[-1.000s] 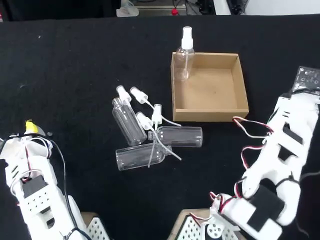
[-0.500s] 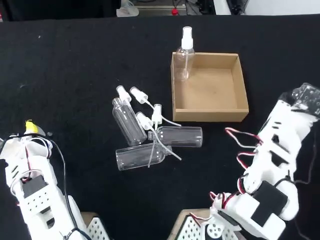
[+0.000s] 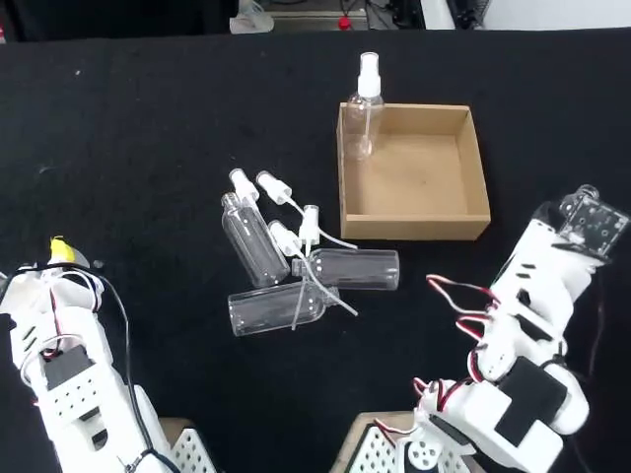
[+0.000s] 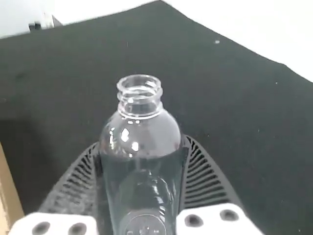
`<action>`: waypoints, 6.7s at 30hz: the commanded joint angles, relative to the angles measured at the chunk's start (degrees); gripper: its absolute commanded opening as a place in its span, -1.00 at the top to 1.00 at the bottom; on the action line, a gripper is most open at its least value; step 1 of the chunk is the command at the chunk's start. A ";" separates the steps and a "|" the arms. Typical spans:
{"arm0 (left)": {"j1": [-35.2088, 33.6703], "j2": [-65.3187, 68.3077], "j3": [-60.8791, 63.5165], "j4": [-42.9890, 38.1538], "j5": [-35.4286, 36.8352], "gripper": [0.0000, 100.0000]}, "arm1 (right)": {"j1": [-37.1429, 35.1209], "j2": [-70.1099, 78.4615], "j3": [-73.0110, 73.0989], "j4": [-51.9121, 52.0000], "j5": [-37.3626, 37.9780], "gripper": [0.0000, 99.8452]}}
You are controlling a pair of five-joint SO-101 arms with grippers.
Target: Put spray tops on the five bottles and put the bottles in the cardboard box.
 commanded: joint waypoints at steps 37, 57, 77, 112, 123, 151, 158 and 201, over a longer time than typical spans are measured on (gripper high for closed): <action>0.66 -0.53 -1.19 -1.32 -0.70 0.70 | 0.35 -0.84 12.18 -9.05 0.00 0.97; 0.66 -0.53 -1.19 -1.32 -0.70 0.70 | -0.88 -1.36 13.49 -9.32 1.67 0.97; 0.66 -0.53 -1.19 -1.32 -0.70 0.70 | -2.55 -1.45 13.93 -9.41 5.71 0.42; 0.75 -0.53 -1.19 -1.32 -0.70 0.70 | 0.62 -41.27 22.64 2.37 6.15 0.36; 0.75 -0.53 -1.19 -1.32 -0.70 0.70 | -1.05 -61.14 23.78 35.69 5.71 0.36; 0.75 -0.53 -1.19 -1.32 -0.70 0.70 | -2.99 -40.40 3.12 44.40 6.24 0.36; 0.75 -0.53 -1.19 -1.32 -0.70 0.70 | -3.43 -36.44 8.66 33.58 6.24 0.36; 0.75 -0.53 -1.19 -1.32 -0.70 0.70 | -3.43 -29.32 7.87 26.55 5.71 0.36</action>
